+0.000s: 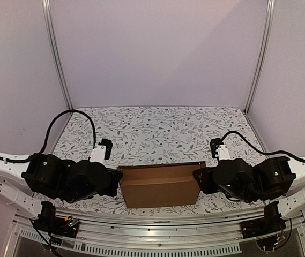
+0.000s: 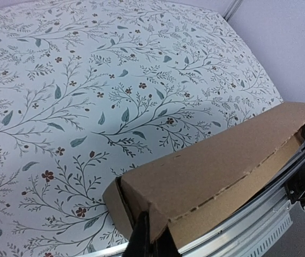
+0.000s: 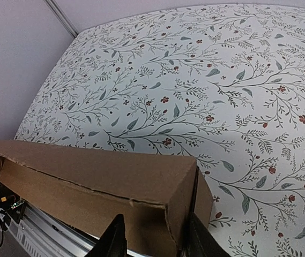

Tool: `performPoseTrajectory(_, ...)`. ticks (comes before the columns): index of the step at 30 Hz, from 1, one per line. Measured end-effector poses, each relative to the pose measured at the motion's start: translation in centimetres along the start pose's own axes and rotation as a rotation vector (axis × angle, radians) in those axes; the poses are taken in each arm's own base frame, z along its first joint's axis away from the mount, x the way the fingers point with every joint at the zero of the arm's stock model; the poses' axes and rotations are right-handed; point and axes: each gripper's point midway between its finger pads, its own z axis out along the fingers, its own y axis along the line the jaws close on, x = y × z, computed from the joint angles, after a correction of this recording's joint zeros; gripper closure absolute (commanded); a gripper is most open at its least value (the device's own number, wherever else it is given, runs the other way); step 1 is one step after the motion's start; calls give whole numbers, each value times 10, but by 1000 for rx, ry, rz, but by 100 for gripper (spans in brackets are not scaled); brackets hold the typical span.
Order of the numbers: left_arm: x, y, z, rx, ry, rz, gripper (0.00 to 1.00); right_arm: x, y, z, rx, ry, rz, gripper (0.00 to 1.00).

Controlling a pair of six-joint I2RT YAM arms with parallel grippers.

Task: Fold the paper box

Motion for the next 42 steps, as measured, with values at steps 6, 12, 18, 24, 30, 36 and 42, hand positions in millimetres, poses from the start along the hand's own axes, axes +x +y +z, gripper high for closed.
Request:
performPoseTrajectory(6, -1, -9, 6, 3, -9, 11, 100, 0, -7, -14, -14, 39, -56, 51)
performPoseTrajectory(12, -1, -16, 10, 6, -10, 27, 100, -1, -39, -28, 100, 71, -181, 49)
performPoseTrajectory(18, -1, -23, 14, 10, -11, 36, 100, -37, -33, -48, 118, 12, -257, 51)
performPoseTrajectory(24, -2, -30, 19, 21, -15, 35, 100, -87, 16, -67, 9, -92, -316, 59)
performPoseTrajectory(30, -3, -39, 25, 39, -16, 22, 100, -95, 52, -49, 7, -141, -422, 83)
performPoseTrajectory(36, -4, -48, 31, 50, -23, 12, 100, -72, 76, -13, 20, -124, -472, 99)
performPoseTrajectory(42, -4, -55, 35, 59, -29, -1, 100, -34, 78, 20, 24, -75, -455, 100)
